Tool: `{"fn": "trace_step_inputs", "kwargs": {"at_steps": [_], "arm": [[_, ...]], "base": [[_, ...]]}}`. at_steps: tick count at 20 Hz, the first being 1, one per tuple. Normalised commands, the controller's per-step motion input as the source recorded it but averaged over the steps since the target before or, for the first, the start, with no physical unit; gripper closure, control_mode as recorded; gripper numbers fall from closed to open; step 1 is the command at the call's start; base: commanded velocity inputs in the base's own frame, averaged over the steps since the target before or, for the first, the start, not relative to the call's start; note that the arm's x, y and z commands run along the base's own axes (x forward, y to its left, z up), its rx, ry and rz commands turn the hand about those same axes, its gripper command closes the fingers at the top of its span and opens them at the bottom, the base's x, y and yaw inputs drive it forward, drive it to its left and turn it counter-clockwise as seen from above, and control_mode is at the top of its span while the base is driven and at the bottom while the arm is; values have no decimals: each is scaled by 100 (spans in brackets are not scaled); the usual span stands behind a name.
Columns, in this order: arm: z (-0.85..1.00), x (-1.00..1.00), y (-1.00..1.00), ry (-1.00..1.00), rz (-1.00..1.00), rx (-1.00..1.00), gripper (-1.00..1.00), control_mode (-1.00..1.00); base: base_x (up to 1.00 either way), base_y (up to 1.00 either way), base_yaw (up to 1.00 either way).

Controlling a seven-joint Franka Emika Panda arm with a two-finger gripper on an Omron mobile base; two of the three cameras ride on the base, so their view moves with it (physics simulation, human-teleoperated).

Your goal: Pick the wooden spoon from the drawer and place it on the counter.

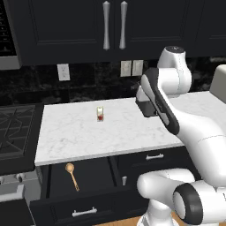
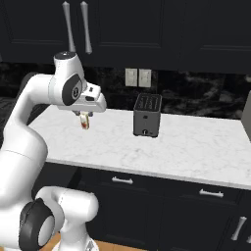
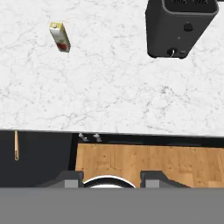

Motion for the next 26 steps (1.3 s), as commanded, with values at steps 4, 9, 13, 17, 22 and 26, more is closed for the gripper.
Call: {"fn": "trace_step_inputs", "kwargs": {"at_steps": [4,9,13,17,22,26], "arm": [[-1,-7,9,1,0,0,-100,-100],[-33,-4,73,0,1,0,-100,-100],[-82,0,100,0,12,0,-100,-100],[-98,0,100,0,19,2,-100,-100],[-97,-40,100,1,17,1,-100,-100],[-58,-35,100,20,12,-1,-100,-100]], "base": [[0,0,0],[0,0,0],[0,0,0],[0,0,0],[0,0,0],[0,0,0]]}}
